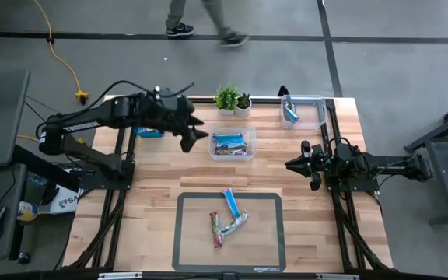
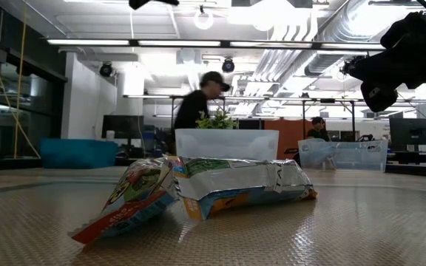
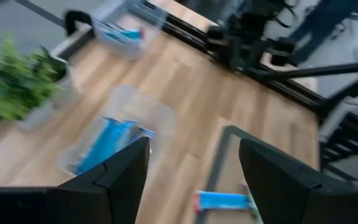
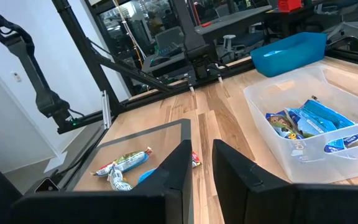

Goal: Pick and place Granola Bars by type
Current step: Put the orange granola bar in the blue bin

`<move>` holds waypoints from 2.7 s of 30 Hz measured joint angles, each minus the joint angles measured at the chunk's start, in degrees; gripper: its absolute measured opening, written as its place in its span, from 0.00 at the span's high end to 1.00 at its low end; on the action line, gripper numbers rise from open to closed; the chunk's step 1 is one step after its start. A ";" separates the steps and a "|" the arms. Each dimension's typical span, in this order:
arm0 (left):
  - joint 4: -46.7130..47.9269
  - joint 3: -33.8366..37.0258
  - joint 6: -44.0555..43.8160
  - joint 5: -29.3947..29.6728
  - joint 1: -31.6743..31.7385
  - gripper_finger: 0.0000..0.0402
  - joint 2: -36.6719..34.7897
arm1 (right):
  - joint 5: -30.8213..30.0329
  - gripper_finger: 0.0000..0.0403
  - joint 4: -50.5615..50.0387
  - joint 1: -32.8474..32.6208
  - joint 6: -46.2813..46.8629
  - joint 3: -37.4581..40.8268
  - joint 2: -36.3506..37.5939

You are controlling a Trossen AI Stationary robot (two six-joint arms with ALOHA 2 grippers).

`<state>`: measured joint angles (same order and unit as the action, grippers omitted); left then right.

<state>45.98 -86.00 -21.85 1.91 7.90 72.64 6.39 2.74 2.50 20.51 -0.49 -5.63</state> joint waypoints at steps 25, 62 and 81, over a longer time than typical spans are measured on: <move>-5.84 0.00 -14.81 0.09 -29.84 0.39 17.57 | 0.00 0.87 0.00 0.01 0.00 0.02 -0.36; -19.63 0.09 -18.51 5.59 -33.81 0.39 43.09 | 0.01 0.88 0.00 0.00 0.00 0.01 -0.42; -21.97 -0.01 -18.36 6.85 -33.79 0.39 46.27 | 0.00 0.88 -0.03 0.02 0.00 0.01 -0.42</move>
<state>24.01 -86.01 -40.21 8.76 -25.90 118.91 6.39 2.71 2.52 20.51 -0.48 -6.04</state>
